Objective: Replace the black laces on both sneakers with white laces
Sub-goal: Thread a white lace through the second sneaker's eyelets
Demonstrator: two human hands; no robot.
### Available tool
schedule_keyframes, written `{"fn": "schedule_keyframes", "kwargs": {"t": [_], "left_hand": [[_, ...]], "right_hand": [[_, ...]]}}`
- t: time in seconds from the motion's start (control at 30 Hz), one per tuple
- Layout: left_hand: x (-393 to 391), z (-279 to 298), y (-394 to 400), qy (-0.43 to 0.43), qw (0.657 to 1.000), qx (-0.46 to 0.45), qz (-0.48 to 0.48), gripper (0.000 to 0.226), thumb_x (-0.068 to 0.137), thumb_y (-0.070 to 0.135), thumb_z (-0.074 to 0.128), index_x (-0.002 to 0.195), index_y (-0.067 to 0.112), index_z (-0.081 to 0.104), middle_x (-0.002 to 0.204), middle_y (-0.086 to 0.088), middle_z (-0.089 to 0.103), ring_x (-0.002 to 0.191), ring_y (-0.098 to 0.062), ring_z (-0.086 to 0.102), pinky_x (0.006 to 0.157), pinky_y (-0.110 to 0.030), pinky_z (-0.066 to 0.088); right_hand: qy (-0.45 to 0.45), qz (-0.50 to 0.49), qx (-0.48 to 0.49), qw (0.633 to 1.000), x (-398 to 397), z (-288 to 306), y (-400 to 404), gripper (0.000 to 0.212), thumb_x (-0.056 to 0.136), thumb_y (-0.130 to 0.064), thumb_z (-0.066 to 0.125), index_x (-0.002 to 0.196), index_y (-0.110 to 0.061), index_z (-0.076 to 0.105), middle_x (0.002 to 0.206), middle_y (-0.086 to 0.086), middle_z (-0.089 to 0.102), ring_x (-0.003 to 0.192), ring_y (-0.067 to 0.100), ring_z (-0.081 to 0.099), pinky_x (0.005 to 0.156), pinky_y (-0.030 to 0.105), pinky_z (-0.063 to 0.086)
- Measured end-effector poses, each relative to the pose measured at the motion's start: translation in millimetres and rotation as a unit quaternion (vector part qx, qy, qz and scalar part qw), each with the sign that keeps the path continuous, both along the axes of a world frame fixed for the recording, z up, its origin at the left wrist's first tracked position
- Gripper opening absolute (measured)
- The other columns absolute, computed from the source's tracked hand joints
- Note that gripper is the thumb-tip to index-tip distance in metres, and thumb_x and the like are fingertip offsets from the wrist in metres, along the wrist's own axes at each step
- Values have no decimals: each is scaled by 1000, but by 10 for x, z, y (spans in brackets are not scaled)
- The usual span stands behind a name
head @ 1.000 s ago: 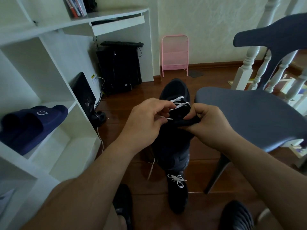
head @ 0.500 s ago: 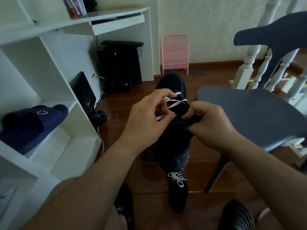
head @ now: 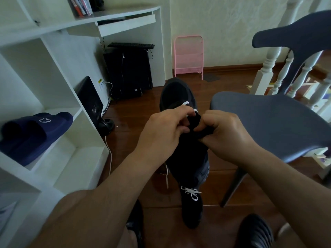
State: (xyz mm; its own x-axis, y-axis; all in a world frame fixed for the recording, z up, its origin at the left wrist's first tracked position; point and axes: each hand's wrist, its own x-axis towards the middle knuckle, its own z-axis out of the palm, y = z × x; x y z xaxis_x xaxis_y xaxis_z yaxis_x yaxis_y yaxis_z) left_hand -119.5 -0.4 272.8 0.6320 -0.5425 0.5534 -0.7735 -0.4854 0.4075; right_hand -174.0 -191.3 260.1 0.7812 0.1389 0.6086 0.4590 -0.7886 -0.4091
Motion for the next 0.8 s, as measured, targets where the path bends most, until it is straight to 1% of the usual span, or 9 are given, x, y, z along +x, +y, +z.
{"fn": "schedule_keyframes", "kwargs": {"t": [0.1, 0.17, 0.23, 0.33, 0.43, 0.53, 0.6, 0.73, 0.8], "left_hand": [[-14, -14, 32, 0, 999, 14, -32, 49, 91, -1, 72, 130, 28, 65, 114, 13, 62, 105, 2, 55, 91, -15, 50], [-18, -34, 59, 16, 999, 22, -45, 55, 90, -4, 69, 133, 29, 61, 119, 15, 55, 107, 0, 56, 92, -11, 49], [-6, -43, 71, 24, 999, 10, -22, 55, 90, -1, 73, 133, 31, 60, 115, 15, 55, 102, -1, 60, 89, -7, 47], [-1, -33, 49, -8, 1000, 3, 28, 50, 89, 7, 78, 130, 29, 61, 100, 13, 66, 93, 0, 60, 80, -5, 44], [-36, -37, -18, -44, 998, 5, 36, 48, 89, 10, 78, 131, 24, 61, 97, 10, 71, 91, -8, 66, 80, -17, 50], [-35, -50, -54, -71, 996, 18, 57, 49, 86, 12, 80, 131, 22, 61, 94, 10, 72, 90, -14, 64, 81, -29, 45], [-31, -46, -54, -47, 997, 19, 61, 48, 87, 11, 79, 130, 24, 62, 93, 11, 73, 91, -13, 65, 81, -26, 43], [-74, -41, -83, 3, 999, 37, 35, 42, 93, 5, 71, 126, 29, 62, 99, 12, 65, 92, -4, 58, 76, -8, 40], [-81, -42, -87, 42, 998, 23, 28, 44, 93, 4, 70, 125, 32, 61, 101, 16, 60, 93, -1, 55, 78, -9, 43]], "right_hand": [[-8, 6, -26, 1000, 14, -11, 0, 26, 73, 1, 87, 76, -16, 67, 76, -5, 59, 68, 10, 55, 61, 21, 45], [-13, 6, -26, 1000, 19, -4, -20, 26, 73, 1, 87, 76, -15, 67, 77, -4, 60, 68, 12, 56, 61, 26, 47], [-15, 5, -28, 999, 20, 2, -36, 25, 74, -1, 87, 76, -16, 68, 77, -3, 60, 69, 13, 57, 60, 30, 49], [-11, 8, -30, 999, 24, -15, -7, 25, 73, 0, 86, 76, -16, 68, 77, -4, 60, 68, 12, 57, 61, 26, 47], [-5, 1, -21, 1000, 29, -11, 6, 26, 72, 3, 85, 76, -16, 68, 77, -4, 60, 69, 12, 56, 62, 20, 45], [-5, -3, -12, 1000, 33, -3, -11, 26, 71, 4, 85, 75, -15, 68, 77, -3, 61, 69, 14, 57, 61, 26, 46], [-4, -2, -20, 1000, 34, -18, -7, 27, 72, 3, 86, 73, -15, 66, 75, -3, 60, 68, 13, 57, 61, 27, 45], [2, 5, -28, 1000, 34, -51, 6, 28, 73, 2, 85, 73, -18, 65, 75, -6, 57, 67, 10, 54, 60, 20, 43], [1, 5, -27, 1000, 34, -57, -3, 29, 73, 3, 85, 73, -18, 66, 75, -6, 57, 67, 11, 55, 60, 22, 45]]}}
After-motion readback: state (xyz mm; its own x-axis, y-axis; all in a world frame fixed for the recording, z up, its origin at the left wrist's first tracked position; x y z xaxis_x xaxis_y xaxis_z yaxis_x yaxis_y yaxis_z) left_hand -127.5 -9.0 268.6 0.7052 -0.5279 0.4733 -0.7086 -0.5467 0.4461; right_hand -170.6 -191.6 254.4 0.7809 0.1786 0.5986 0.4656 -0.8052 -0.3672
